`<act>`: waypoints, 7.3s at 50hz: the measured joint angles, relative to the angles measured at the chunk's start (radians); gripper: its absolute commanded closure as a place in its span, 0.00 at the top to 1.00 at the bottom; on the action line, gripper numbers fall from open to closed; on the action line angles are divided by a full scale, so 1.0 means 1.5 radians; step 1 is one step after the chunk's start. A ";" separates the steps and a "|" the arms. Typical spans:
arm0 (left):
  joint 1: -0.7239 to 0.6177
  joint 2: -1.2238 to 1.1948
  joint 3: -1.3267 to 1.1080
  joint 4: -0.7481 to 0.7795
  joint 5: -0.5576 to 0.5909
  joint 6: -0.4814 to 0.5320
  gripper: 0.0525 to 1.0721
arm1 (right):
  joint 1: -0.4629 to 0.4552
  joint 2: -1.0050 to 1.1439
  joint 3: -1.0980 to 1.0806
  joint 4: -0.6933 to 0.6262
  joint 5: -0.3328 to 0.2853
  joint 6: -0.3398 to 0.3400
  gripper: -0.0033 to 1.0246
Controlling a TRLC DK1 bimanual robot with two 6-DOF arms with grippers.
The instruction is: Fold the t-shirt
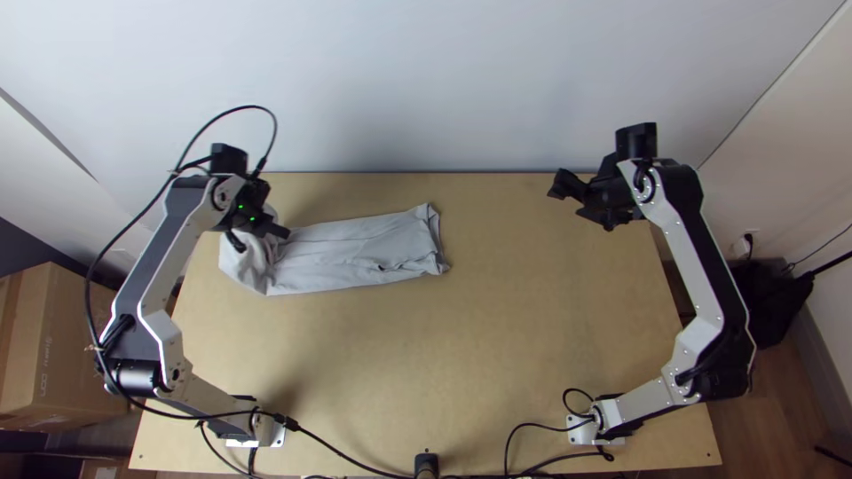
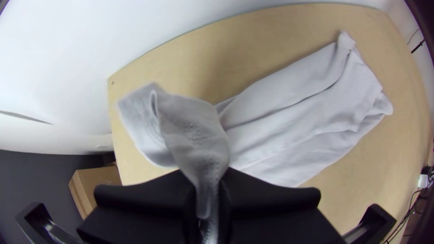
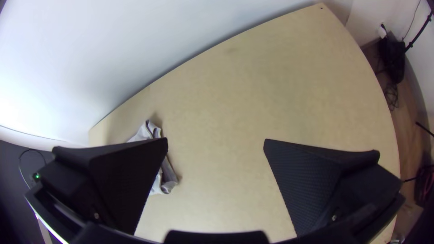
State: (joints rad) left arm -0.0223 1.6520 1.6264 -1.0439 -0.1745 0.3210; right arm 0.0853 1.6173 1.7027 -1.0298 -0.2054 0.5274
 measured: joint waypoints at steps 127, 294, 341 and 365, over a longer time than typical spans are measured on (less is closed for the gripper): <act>-0.351 -0.035 0.392 -0.115 -0.210 -0.237 0.95 | 0.330 0.130 0.031 0.090 0.077 0.021 0.95; 0.008 -0.172 0.303 -0.161 -0.102 -0.168 0.95 | 0.184 0.537 0.244 0.125 -0.235 -0.156 0.02; -0.033 -0.159 0.296 -0.125 -0.082 -0.166 0.95 | -0.396 0.491 0.183 0.151 -0.201 -0.228 0.87; -0.034 -0.180 0.296 -0.097 -0.062 -0.169 0.95 | -0.432 0.212 -0.008 0.358 0.016 -0.359 0.96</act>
State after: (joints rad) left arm -0.0731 1.3827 2.0697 -1.1900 -0.2676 0.0677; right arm -0.5621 1.9358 1.6909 -0.4923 -0.1810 -0.0116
